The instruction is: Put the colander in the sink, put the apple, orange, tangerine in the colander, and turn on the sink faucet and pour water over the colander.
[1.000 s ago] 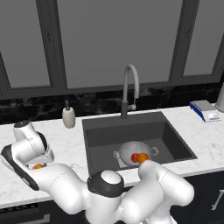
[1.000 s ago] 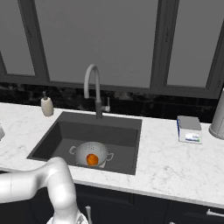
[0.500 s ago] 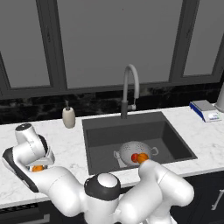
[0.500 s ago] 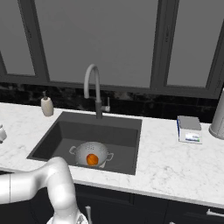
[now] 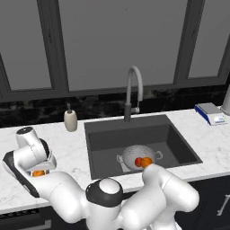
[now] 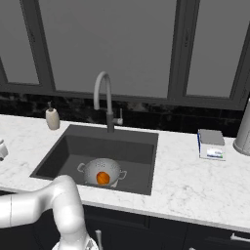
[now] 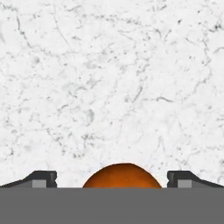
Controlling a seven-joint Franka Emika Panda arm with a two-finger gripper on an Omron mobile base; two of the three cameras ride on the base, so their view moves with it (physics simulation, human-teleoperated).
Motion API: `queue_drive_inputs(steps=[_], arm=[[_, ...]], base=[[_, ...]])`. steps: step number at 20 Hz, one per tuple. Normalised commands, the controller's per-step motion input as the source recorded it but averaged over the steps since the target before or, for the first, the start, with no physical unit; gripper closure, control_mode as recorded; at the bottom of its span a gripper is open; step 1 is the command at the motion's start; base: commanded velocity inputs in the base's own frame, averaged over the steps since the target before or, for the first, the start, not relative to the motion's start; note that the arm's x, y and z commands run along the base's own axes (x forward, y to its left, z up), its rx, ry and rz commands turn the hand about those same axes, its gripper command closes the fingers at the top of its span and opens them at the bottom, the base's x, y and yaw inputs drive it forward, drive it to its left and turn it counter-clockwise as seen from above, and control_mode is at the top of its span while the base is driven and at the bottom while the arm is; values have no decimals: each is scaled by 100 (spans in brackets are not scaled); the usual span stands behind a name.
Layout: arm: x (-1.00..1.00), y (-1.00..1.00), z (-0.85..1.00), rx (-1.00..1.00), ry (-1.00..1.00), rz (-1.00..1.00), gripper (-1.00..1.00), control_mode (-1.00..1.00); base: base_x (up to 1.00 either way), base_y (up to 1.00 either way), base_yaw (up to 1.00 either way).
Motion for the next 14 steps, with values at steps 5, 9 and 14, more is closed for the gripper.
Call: queue_drive_inputs(steps=[5,9,14], arm=[[-17,0,0,0,0,0,-100,-100],[-21,0,0,0,0,0,-100,-100],[-8,0,0,0,0,0,-100,-100]], base=[[0,0,0],[0,0,0],[0,0,0]])
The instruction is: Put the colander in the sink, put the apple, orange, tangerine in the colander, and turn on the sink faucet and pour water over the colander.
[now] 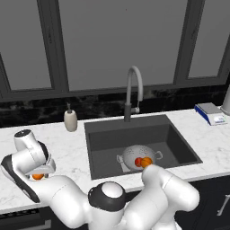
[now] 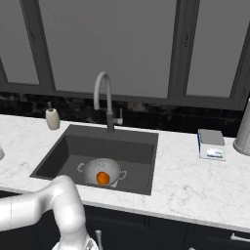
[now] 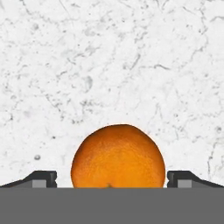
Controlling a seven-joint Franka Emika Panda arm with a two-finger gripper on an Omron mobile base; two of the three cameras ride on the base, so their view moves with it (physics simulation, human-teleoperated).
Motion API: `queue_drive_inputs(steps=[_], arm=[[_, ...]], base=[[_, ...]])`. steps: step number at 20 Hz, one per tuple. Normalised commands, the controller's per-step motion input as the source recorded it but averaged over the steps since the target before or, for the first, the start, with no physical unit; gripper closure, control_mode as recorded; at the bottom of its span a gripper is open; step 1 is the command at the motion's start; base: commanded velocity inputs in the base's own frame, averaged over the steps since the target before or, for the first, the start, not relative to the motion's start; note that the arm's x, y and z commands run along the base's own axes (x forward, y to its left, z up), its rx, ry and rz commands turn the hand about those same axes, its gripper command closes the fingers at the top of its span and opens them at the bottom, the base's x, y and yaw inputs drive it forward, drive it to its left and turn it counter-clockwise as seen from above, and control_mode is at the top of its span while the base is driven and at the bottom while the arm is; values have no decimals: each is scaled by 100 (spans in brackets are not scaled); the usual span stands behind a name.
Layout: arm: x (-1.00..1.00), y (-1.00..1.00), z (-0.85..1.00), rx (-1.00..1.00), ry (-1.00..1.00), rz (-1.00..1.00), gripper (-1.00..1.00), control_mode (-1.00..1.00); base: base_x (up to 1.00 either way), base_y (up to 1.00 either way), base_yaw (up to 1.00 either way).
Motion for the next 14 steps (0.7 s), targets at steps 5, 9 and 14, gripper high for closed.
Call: queue_drive_inputs(steps=[5,9,14], arm=[[6,0,0,0,0,0,-100,-100],[6,0,-4,0,0,0,-100,-100],[4,0,-14,0,0,0,-100,-100]], base=[[0,0,0],[0,0,0],[0,0,0]])
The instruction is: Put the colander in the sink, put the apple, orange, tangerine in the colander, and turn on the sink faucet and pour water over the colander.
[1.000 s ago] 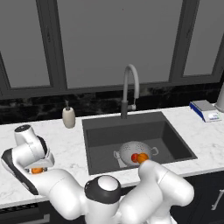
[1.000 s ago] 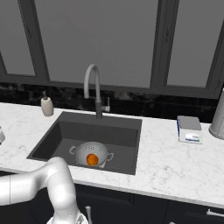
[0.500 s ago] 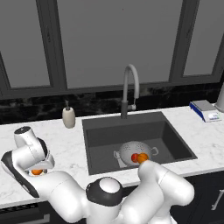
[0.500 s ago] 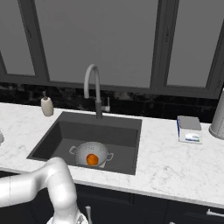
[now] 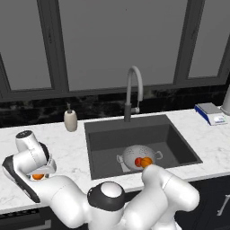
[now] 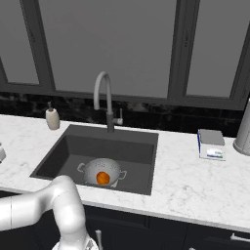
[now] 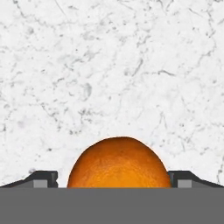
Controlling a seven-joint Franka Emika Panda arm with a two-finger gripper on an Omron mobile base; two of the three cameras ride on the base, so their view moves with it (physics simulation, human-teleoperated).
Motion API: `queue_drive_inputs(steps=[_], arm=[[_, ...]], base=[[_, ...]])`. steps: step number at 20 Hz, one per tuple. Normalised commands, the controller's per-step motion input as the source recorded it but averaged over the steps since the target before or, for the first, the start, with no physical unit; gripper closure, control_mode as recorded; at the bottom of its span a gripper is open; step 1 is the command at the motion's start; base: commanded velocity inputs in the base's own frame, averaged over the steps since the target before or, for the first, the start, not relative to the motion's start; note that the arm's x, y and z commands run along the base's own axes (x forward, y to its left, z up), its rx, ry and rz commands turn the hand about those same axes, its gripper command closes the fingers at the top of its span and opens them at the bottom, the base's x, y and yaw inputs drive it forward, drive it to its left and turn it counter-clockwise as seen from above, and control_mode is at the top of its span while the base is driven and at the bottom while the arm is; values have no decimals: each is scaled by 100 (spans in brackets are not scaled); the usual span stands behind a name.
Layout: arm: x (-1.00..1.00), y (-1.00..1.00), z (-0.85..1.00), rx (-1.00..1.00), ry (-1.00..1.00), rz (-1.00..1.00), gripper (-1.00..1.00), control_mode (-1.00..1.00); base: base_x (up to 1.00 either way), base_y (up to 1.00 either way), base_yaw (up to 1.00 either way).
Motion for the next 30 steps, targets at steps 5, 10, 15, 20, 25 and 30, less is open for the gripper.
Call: queue_drive_inputs(steps=[5,10,15,20,25,30], arm=[[0,0,-15,0,0,0,100,-100],[0,-1,0,0,-1,0,100,-100],[-6,-38,9,0,-6,0,100,-100],[-39,-65,16,0,-9,0,100,-100],[-19,-87,19,0,0,-5,100,-100],[-17,-99,8,0,0,-4,100,-100]], base=[[0,0,0],[0,0,0],[0,0,0],[0,0,0],[0,0,0],[0,0,0]])
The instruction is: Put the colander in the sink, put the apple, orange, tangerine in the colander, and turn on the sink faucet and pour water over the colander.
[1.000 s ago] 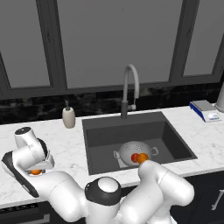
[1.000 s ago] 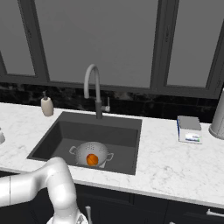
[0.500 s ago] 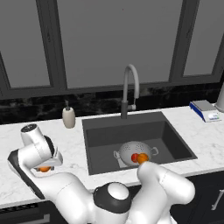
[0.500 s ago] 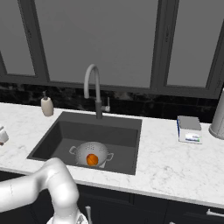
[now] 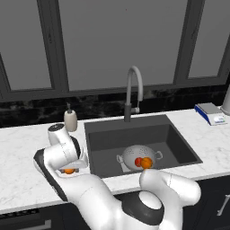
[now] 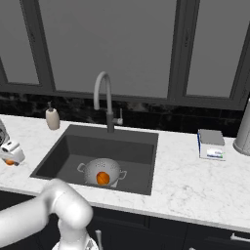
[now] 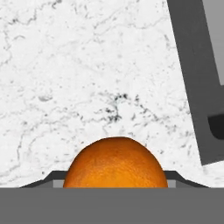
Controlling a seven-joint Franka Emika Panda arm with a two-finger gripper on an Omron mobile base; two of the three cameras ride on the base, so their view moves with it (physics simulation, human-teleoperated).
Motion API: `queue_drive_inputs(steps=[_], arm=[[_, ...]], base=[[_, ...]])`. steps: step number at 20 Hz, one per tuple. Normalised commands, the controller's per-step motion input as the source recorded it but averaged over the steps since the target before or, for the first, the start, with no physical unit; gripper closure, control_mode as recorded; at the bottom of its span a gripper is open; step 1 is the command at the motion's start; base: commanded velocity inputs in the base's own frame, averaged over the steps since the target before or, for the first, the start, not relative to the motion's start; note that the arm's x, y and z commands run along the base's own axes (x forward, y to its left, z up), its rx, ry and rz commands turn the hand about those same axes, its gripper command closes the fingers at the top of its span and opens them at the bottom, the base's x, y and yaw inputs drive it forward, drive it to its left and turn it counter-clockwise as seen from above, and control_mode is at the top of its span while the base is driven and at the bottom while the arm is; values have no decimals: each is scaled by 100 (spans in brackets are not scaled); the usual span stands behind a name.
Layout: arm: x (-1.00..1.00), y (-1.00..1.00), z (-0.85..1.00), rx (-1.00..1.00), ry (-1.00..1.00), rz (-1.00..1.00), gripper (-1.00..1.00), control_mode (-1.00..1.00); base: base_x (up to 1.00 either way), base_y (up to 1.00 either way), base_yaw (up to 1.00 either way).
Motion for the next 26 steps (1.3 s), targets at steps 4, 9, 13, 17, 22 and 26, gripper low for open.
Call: queue_drive_inputs(steps=[4,9,13,17,22,26], arm=[[-5,-99,3,0,0,-1,100,-100],[0,-97,5,0,0,-2,100,-100],[0,-97,1,0,0,-2,100,-100],[0,-91,0,0,0,-3,100,-100],[3,-79,0,0,0,-2,100,-100],[15,-62,0,0,0,-2,100,-100]], base=[[0,0,0],[0,0,0],[0,0,0],[0,0,0],[0,0,0],[0,0,0]])
